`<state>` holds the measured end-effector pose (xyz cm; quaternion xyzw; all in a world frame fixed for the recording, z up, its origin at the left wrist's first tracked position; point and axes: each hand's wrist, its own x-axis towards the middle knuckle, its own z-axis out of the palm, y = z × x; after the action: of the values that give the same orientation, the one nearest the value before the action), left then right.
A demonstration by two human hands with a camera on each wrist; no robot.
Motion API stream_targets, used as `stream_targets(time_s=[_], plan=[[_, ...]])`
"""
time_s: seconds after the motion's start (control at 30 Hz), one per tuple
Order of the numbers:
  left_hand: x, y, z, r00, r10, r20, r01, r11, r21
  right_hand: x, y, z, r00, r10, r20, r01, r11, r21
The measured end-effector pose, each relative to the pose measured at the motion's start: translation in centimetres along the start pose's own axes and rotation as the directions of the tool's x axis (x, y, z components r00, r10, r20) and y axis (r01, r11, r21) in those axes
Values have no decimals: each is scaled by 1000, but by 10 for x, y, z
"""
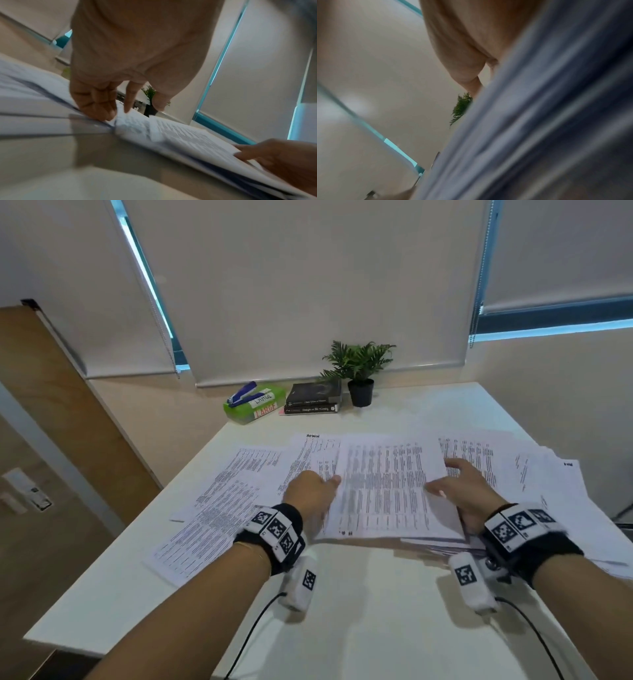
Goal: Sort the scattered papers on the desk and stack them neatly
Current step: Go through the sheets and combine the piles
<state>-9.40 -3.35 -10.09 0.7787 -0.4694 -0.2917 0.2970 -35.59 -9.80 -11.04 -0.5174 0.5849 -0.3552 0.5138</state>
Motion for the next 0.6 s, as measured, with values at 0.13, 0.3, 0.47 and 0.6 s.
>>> stream_targets(time_s=[0.13, 0.3, 0.47, 0.6], plan=[[14, -8, -11, 994, -108, -28, 111, 984, 139, 11, 14, -3, 1000, 30, -9, -31, 998, -52], [18, 1, -5, 983, -182, 26, 184, 979, -92, 10, 15, 1, 1000, 5, 10, -4, 997, -82], [17, 1, -2, 986, -63, -153, 75, 994, 77, 6, 13, -1, 1000, 9, 16, -8, 997, -71], [20, 7, -41, 913, 51, -405, -56, 998, 2, 1, 13, -6, 996, -80, 44, 80, 997, 1]])
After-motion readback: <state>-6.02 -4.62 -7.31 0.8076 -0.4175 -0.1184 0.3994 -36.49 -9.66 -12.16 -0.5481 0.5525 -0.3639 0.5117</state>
